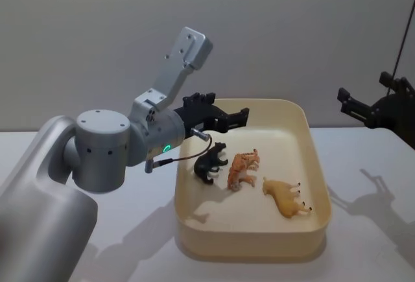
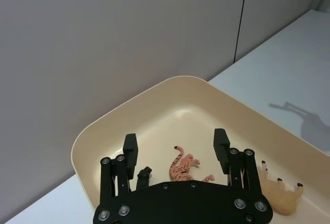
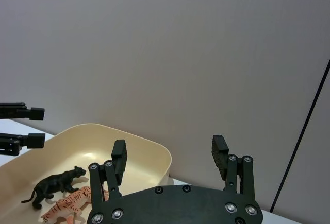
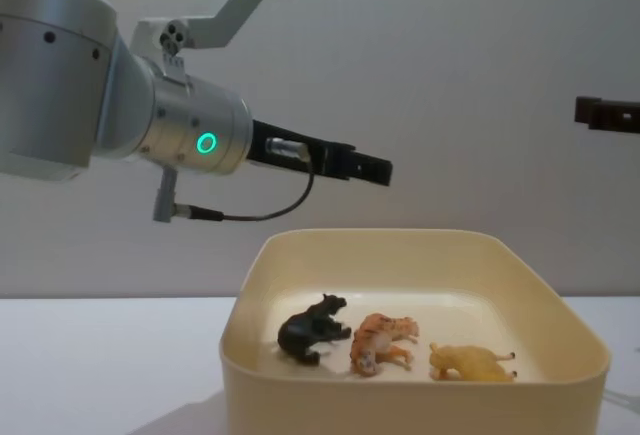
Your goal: Pick up the toy alternately with two hands and place it into the central storage box.
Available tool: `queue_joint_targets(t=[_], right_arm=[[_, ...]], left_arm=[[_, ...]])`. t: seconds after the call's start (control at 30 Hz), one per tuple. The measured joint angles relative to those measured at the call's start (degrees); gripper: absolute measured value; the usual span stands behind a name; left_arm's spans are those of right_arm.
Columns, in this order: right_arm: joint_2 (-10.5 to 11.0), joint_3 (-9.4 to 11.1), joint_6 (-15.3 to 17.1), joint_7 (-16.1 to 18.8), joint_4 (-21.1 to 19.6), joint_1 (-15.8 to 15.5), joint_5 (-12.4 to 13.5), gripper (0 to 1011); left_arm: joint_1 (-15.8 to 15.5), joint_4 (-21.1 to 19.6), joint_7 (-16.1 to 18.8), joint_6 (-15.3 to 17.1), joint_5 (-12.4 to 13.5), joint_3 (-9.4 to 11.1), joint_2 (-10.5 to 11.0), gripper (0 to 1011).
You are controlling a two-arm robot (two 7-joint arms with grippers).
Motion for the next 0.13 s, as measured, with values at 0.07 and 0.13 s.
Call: queue_joint_targets(t=[0.07, 0.13], right_arm=[[0.0, 0.0, 0.0, 0.0, 0.0, 0.0, 0.0, 1001], [0.0, 0.0, 0.0, 0.0, 0.0, 0.0, 0.0, 1001]], left_arm=[[-0.1, 0.1, -0.4, 0.1, 0.1, 0.0, -0.1, 910], [-0.3, 0.4, -1.0, 0.2, 0.2, 0.1, -0.1, 989]])
